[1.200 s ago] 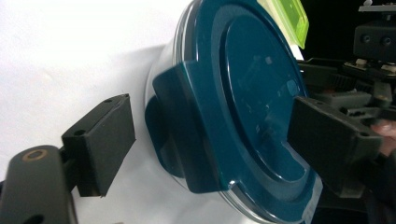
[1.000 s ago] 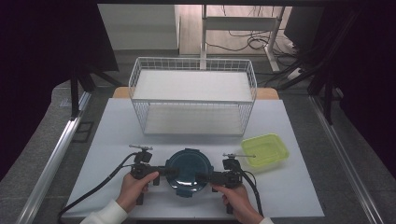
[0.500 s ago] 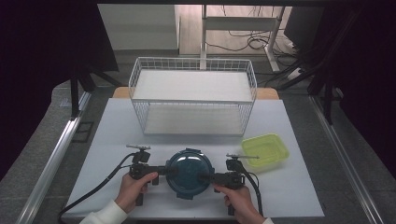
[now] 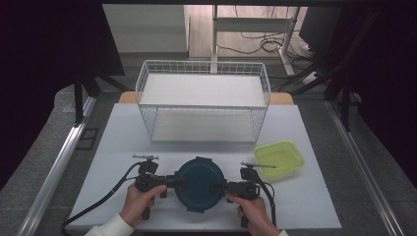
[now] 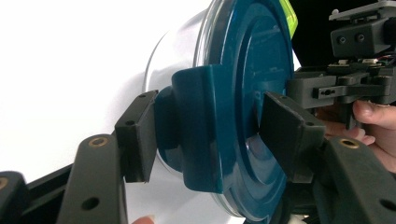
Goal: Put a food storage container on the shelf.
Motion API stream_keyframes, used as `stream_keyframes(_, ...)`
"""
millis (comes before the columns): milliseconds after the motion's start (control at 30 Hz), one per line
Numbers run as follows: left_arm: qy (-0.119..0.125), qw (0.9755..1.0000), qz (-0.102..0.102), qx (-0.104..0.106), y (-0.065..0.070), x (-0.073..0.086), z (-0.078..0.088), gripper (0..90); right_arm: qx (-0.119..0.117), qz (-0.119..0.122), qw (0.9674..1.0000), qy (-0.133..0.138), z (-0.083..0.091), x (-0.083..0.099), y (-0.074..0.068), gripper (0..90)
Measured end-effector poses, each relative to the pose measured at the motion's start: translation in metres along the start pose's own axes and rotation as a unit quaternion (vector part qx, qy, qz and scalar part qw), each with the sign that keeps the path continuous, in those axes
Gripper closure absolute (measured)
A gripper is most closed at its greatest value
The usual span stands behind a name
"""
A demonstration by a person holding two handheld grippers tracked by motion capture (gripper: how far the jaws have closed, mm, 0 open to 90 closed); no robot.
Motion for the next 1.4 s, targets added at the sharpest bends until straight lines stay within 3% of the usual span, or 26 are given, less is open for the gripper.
stream_keyframes(167, 0.005, 1.0, -0.002, -0.002, 0.001, -0.002, -0.001, 39.7, 0.011, 0.028, 0.9995, 0.003, 0.002, -0.003, -0.003, 35.2)
stream_keyframes(400, 0.015, 0.9999, -0.005, 0.0, 0.005, -0.006, 0.002, 40.6, 0.009, 0.04, 0.9992, 0.006, 0.004, -0.008, -0.006, 35.2)
stream_keyframes(733, 0.031, 0.9992, -0.025, -0.001, 0.016, -0.018, 0.009, 40.9, 0.005, 0.061, 0.998, 0.017, 0.015, -0.02, -0.017, 35.2)
stream_keyframes(1100, 0.054, 0.997, -0.055, -0.006, 0.037, -0.049, 0.031, 41.5, -0.006, 0.078, 0.9963, 0.035, 0.028, -0.044, -0.041, 35.1)
stream_keyframes(1400, 0.071, 0.9954, -0.064, -0.006, 0.051, -0.069, 0.044, 42.0, -0.011, 0.096, 0.9944, 0.041, 0.041, -0.065, -0.059, 35.2)
Point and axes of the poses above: each handheld gripper's, and its own axes: z roughly backward along the jaws, x roughly out of its underside, y roughly to its right, the point moved 3 cm from there along -z, roughly forward along the jaws, and after that the axes turned 7 degrees about -x, right-handed, at the moved point
